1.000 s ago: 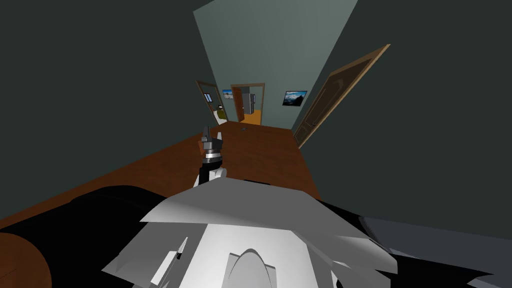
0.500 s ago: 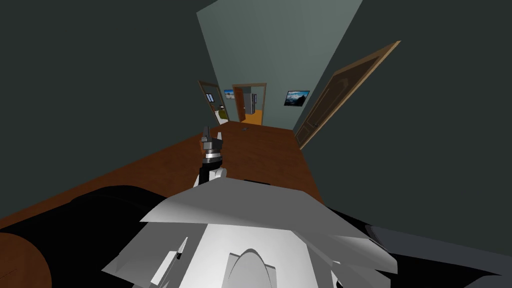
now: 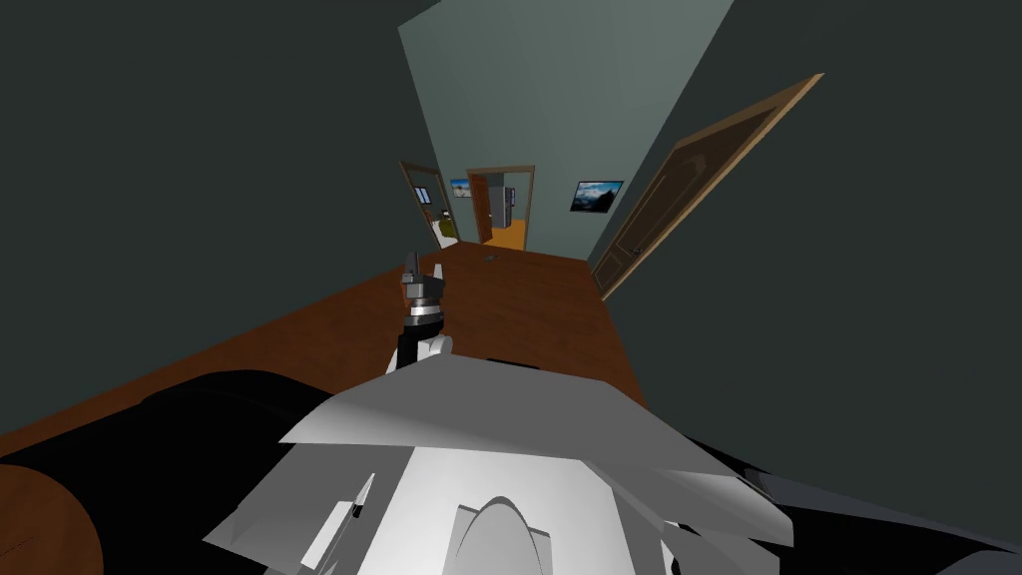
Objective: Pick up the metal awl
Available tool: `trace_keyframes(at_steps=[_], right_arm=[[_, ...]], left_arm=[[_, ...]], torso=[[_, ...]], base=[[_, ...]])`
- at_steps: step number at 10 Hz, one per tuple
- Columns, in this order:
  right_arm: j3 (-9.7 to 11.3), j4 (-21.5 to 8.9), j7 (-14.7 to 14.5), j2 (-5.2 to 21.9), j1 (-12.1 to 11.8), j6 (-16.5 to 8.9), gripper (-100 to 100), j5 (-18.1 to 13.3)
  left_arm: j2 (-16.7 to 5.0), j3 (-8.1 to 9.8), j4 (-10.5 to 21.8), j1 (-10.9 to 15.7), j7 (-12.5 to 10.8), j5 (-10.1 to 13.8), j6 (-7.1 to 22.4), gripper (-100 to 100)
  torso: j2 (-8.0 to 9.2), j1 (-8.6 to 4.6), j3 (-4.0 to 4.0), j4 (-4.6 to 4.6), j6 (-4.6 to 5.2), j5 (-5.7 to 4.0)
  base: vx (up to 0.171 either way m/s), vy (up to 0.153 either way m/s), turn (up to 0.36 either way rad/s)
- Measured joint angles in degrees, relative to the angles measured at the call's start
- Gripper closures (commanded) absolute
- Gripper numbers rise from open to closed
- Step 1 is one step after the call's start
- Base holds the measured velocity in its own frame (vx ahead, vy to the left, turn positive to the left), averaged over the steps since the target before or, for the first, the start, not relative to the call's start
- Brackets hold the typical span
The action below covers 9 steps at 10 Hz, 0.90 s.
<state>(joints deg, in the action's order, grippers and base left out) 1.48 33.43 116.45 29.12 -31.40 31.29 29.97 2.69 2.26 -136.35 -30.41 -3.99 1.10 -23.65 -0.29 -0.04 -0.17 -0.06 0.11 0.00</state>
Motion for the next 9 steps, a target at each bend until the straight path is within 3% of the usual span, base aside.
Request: trace_keyframes(at_steps=[2,3,7,8,9], right_arm=[[0.38,-1.17,3.35,0.15,0.35,0.96,-100,-0.20],[0.38,-1.18,3.71,0.15,0.35,0.98,100,-0.21],[0.38,-1.17,3.69,0.14,0.35,0.99,100,-0.20],[0.38,-1.17,3.69,0.14,0.35,0.99,0,-0.20],[0.38,-1.17,3.69,0.14,0.35,0.99,100,-0.20]], left_arm=[[0.00,0.00,0.00,0.01,0.00,0.00,0.00,0],[0.00,0.00,0.00,0.01,0.00,0.00,0.00,0],[0.00,0.00,0.00,0.01,0.00,0.00,0.00,0],[0.00,0.00,0.00,0.01,0.00,0.00,0.00,0],[0.00,0.00,0.00,0.01,0.00,0.00,0.00,0]], torso=[[0.16,-0.01,0.09,0.03,0.00,0.00],[0.18,0.00,0.11,0.04,0.00,0.00],[0.18,-0.03,0.10,0.04,-0.01,-0.01],[0.18,-0.03,0.10,0.04,-0.01,-0.01],[0.18,-0.03,0.10,0.04,-0.01,-0.01]], base=[[0.000,-0.003,-0.001],[0.000,0.000,0.000],[0.000,0.000,0.000],[0.000,0.000,0.000],[-0.074,0.013,-0.143]])
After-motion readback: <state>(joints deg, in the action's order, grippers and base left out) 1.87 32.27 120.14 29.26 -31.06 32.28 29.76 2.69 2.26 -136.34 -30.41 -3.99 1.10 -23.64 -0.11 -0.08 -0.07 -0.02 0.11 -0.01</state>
